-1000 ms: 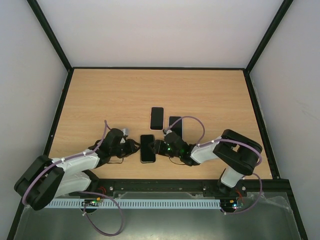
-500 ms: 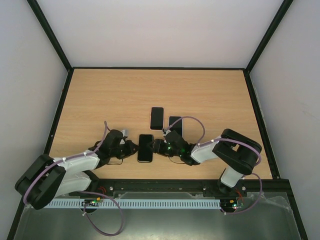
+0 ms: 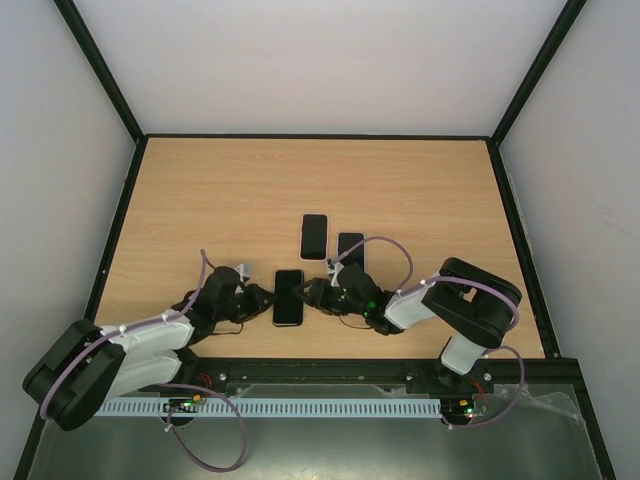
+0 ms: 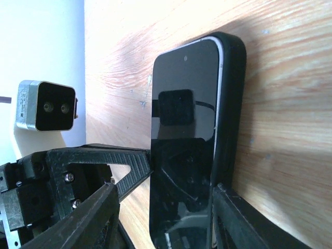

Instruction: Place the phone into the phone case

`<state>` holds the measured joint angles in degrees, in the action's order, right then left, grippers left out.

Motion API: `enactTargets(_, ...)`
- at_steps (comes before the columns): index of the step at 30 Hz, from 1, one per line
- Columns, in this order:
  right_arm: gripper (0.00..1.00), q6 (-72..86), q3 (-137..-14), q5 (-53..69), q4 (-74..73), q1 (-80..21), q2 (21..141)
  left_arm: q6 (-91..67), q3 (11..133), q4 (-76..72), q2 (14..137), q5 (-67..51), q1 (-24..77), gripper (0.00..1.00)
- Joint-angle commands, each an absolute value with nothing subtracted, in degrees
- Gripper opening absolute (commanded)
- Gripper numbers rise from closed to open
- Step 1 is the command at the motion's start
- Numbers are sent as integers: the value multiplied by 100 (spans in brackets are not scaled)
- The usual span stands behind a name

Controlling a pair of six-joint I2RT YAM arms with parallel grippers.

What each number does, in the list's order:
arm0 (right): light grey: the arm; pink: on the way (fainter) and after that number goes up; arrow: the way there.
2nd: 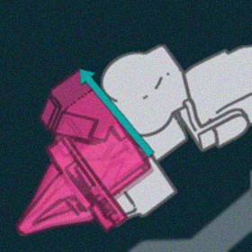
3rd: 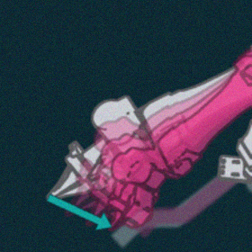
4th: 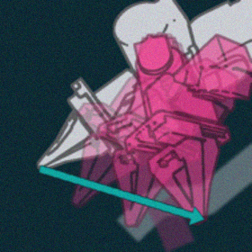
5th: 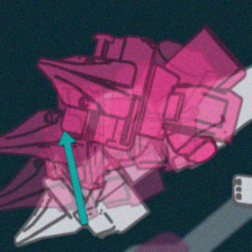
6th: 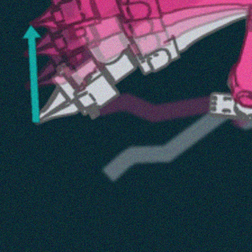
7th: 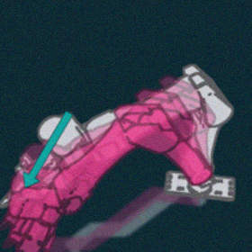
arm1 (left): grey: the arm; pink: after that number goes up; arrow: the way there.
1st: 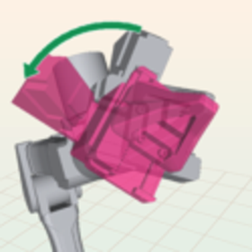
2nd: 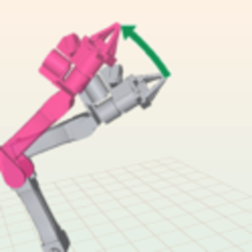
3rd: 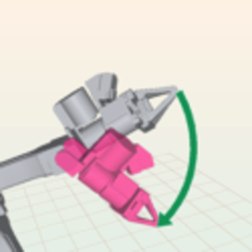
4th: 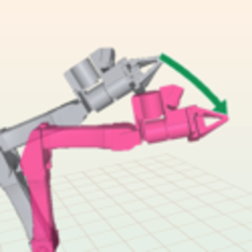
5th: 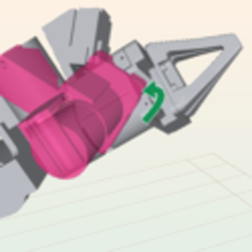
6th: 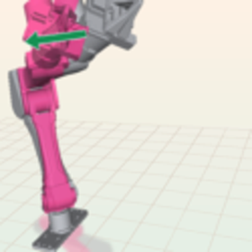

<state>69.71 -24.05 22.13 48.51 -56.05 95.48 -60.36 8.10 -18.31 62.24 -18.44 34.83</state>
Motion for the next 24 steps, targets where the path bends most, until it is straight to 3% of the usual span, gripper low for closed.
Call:
enactTargets(1,50,7155,-2240,2519,5548,-5666,9437,-6310,577,-1980,6136,-2067,3646,14)
enactTargets(24,49,7392,-2092,2902,5961,-5673,9374,-6288,649,-1879,6019,-2021,3744,16)
